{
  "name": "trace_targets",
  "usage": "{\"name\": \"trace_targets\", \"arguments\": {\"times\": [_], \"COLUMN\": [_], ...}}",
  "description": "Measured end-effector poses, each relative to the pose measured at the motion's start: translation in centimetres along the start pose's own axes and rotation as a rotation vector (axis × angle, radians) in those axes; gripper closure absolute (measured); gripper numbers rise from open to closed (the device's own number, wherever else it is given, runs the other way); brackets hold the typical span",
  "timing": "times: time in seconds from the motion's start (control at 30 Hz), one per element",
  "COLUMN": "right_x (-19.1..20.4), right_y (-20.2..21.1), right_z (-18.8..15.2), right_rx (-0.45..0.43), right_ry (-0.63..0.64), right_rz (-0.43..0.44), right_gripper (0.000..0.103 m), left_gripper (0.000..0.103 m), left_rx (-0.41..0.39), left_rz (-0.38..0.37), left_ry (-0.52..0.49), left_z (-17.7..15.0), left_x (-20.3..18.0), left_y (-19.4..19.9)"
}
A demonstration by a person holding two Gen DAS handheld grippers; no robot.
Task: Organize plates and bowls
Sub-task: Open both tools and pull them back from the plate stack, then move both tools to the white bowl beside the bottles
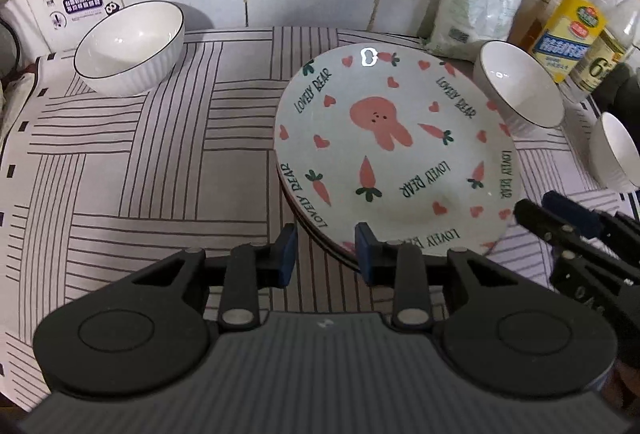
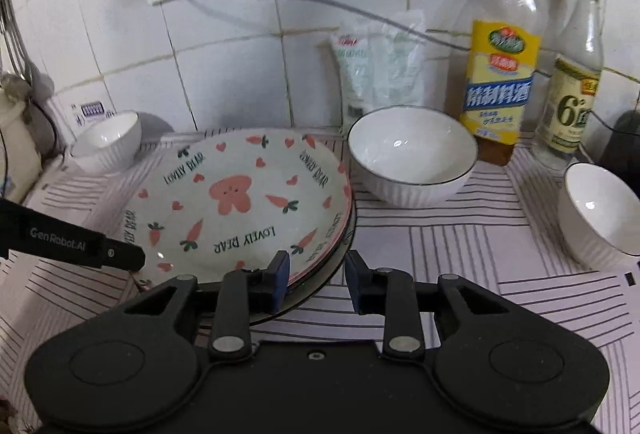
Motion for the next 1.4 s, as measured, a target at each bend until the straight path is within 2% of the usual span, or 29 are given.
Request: {"name": "trace_targets", "arguments": {"times": [0.37,0.57,0.63,0.83,1.03,1.1,1.4], "right_x": [-2.3,-3.5,-4.0,-5.7,-8.1,-9.2,-14.8], "right_y": [6.7,10.9,12.1,14.8,15.8,15.7,12.5], "right_z": [-1.5,-2.8,-3.4,-5.3,-6.9,-7.4,-8.5], "right_rx": [-0.064,-0.097,-0.107,-0.126,-0.135,-0.134,-0.127], "right_ry": [0.011,0.031,0.037,0.047,0.044,0.036,0.000], "right_rz": [0.017,0.006,-0.007,-0.046,-0.078,-0.083,-0.114], "right_gripper": [0.062,0.053,0.050,0.039,0.028,0.018,0.011], "left_gripper": [0.072,0.062,0.061,0.053,0.043,0.038,0.024], "left_rx": [0.009,0.016,0.018,0.045,0.068,0.066,0.056], "left_rz": [-0.013,-0.019,-0.026,-0.064,-0.108,-0.127,-0.234], "left_ry": [-0.079,-0.129,-0.146,-0.180,-0.228,-0.240,-0.269], "left_z": [-2.7,-4.3,-4.9,-6.6,-7.5,-7.3,-5.3], "left_x": [-2.4,-4.4,-5.2,-7.7,-11.0,-12.1,-18.1], "left_y": [4.4,6.9,7.6,8.3,8.1,7.9,4.5]}}
Point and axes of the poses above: each gripper's, at about its wrist camera, not at the fingertips, and y roughly against the way its jaws point, x to its left, z to its top, the point moved 4 cm from there along -y, roughly the way its jaws point, and after that the axes turned 8 degrees about x, right-handed, at the moved point
